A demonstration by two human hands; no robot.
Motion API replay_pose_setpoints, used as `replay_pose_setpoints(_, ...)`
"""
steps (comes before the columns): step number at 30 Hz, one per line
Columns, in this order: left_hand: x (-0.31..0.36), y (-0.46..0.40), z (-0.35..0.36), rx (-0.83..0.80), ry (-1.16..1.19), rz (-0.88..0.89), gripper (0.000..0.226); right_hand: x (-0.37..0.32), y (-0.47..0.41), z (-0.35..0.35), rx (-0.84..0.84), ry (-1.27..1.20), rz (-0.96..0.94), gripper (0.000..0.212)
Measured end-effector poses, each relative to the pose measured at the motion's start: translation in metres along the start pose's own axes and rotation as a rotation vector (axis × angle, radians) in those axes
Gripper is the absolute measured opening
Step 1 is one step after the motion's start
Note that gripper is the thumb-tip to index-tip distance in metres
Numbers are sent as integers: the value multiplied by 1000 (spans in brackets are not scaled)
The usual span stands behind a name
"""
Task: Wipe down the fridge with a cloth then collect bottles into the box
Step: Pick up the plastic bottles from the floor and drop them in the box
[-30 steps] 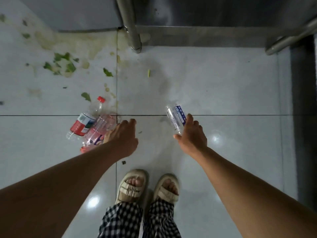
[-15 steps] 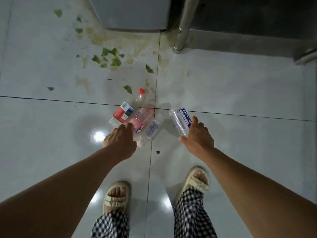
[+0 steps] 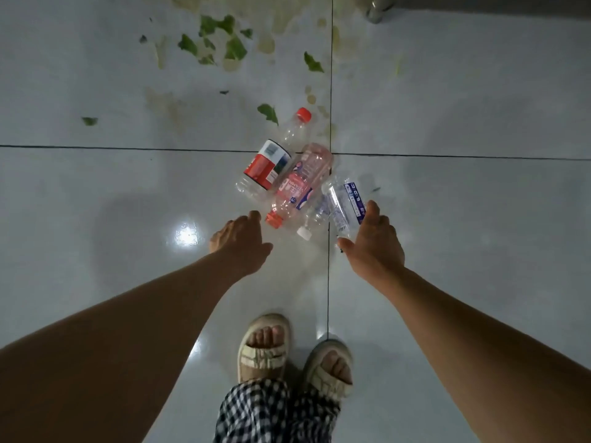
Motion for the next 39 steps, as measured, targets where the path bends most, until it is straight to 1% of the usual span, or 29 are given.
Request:
replay_pose_setpoints(5, -8, -49, 44, 30, 50, 14, 59, 5, -26, 36, 64, -33, -11, 81)
replay_pose_setpoints(11, -15, -98, 78, 144, 152, -30, 57, 19, -50, 61, 173, -116, -15, 84)
replay_pose_setpoints(16, -15, -112, 85, 250, 294, -92, 47, 27, -57, 68, 243, -168, -40, 85)
replay_pose_setpoints(22, -5, -91, 66, 270, 282, -109, 46, 33, -43, 50, 227, -171, -33, 86)
replay_pose_setpoints(26, 12, -44, 27, 310, 328, -133, 44, 36, -10, 12, 169, -146, -25, 87)
replay_pose_setpoints(30, 40, 16, -29, 326, 363, -134, 42, 38, 36, -43, 141, -106, -47, 86)
replay_pose_setpoints(35, 89, 96, -109, 368, 344, -62, 41, 40, 99, -136, 152, -103, -57, 85)
replay_pose_setpoints(39, 133, 165, -167, 403, 335, 14, 49, 48, 152, -212, 186, -133, -55, 84)
Point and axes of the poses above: each hand's wrist, its own y-axis away from the middle knuckle, its own z-axis out of the palm, x = y × z, the point moved 4 cm from there along -y, towards the middle knuckle, and after that the axes turned 11 degrees about y, right-handed, at the moved point
